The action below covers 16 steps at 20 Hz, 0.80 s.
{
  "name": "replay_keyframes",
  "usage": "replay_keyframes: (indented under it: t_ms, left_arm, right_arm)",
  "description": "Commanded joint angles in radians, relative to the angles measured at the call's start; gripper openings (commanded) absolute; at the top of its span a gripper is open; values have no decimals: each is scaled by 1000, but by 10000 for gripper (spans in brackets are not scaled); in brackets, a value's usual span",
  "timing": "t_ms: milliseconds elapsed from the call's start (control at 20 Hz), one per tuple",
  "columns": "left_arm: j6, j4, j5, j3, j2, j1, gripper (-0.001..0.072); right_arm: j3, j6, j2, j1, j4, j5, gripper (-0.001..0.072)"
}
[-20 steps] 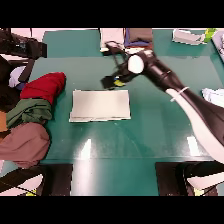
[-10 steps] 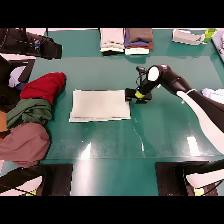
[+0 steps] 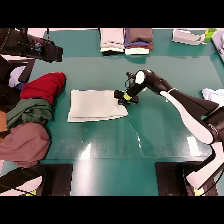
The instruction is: Fold the shirts.
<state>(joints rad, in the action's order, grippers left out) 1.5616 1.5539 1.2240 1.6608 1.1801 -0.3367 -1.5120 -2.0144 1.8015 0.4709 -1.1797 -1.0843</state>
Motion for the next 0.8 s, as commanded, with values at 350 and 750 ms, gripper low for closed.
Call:
replay_keyframes:
  t_ms: [350,750]
  left_arm:
    - [-26,18,-31,0,0,-185,23]
    - [16,-13,-40,0,1,-194,23]
  right_arm:
    - [-225,142,-199,-320,-325,-181,24]
    - [-223,239,-322,-935,-303,-211,24]
